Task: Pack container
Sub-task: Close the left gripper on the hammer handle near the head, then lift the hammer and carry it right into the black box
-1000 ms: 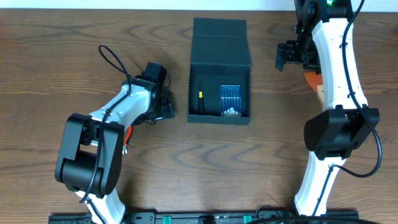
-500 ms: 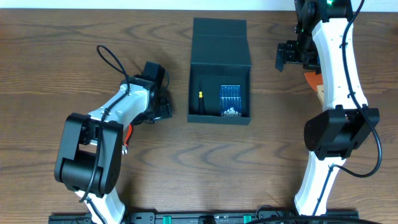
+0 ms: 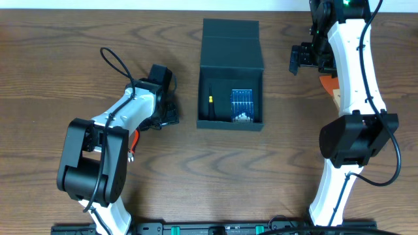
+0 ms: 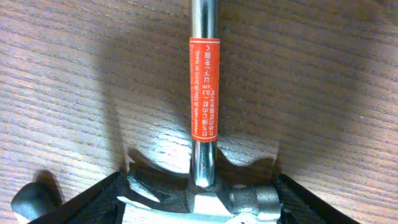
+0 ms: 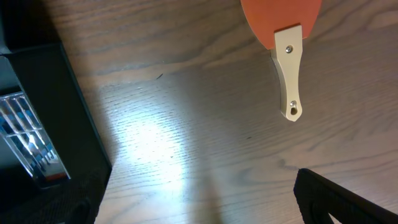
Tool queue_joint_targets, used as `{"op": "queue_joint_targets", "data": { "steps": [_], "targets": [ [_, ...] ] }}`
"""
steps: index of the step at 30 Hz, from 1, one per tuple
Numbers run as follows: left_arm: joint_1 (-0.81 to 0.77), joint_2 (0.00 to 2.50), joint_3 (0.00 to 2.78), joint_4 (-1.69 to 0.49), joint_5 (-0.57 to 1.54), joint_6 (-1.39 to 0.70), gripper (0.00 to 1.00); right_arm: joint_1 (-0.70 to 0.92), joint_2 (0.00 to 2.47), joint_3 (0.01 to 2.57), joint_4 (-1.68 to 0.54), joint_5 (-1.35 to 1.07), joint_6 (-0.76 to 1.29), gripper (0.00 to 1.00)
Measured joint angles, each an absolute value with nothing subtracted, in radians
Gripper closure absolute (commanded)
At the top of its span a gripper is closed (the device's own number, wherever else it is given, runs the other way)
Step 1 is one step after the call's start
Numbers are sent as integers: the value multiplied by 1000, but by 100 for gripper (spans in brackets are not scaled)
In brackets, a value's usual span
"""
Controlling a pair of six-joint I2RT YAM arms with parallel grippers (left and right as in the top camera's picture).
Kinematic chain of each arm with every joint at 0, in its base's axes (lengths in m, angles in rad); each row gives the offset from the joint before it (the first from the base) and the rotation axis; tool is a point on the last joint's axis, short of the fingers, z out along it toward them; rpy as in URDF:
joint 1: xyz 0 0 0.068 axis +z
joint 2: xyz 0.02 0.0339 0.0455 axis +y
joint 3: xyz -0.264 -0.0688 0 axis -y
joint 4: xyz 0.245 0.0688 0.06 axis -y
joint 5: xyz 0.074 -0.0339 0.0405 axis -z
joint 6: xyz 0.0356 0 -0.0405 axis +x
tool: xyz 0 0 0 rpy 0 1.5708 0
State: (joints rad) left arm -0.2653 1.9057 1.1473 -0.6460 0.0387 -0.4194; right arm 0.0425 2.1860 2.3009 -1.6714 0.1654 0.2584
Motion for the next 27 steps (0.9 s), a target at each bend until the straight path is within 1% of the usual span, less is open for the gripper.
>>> {"op": "queue_joint_targets", "data": {
  "steps": [10, 16, 27],
  "targets": [
    [-264, 1908, 1151, -652, 42, -419, 29, 43, 2186, 2301, -1671, 165, 258, 1],
    [-263, 1908, 1153, -659, 42, -412, 39, 43, 2186, 2301, -1671, 165, 258, 1],
    [-263, 1908, 1154, -662, 42, -411, 39, 43, 2186, 2301, -1671, 165, 258, 1]
  ]
}}
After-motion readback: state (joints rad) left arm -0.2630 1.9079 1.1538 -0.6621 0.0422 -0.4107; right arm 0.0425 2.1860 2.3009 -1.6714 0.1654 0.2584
